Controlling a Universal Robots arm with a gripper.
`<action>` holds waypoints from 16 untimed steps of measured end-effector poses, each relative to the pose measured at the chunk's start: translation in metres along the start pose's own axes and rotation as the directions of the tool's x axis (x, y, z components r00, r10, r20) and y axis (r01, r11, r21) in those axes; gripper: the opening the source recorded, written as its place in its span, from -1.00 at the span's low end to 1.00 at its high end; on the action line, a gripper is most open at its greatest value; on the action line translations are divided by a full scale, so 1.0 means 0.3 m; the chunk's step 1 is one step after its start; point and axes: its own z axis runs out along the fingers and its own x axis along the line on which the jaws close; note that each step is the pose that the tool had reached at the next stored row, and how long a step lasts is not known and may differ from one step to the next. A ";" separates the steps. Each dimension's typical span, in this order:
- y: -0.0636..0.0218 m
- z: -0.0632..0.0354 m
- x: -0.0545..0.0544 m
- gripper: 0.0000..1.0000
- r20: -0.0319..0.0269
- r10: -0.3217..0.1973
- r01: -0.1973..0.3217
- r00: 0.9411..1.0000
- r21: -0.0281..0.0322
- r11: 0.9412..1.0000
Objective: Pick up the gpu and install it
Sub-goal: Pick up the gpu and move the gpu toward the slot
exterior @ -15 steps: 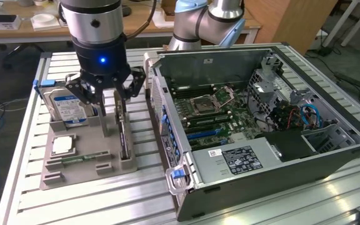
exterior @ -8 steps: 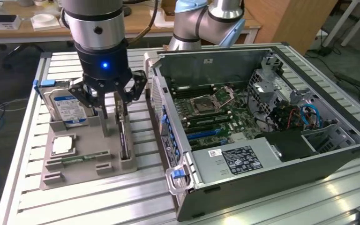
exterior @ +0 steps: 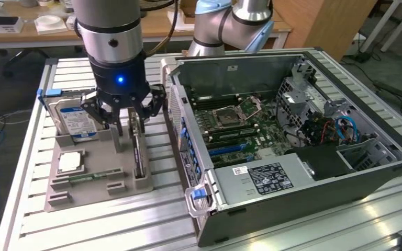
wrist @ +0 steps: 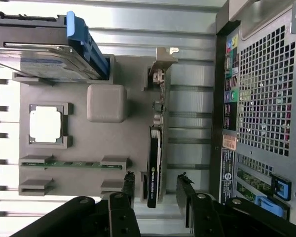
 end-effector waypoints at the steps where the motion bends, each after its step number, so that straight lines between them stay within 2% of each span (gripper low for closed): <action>1: 0.000 0.004 0.000 -0.06 0.000 0.007 -0.007 1.000 0.000 1.000; 5: -0.001 0.019 -0.001 -0.06 0.001 0.032 -0.032 0.999 0.001 0.999; 16: -0.003 0.076 0.001 -0.06 0.001 0.036 -0.036 0.999 0.001 0.999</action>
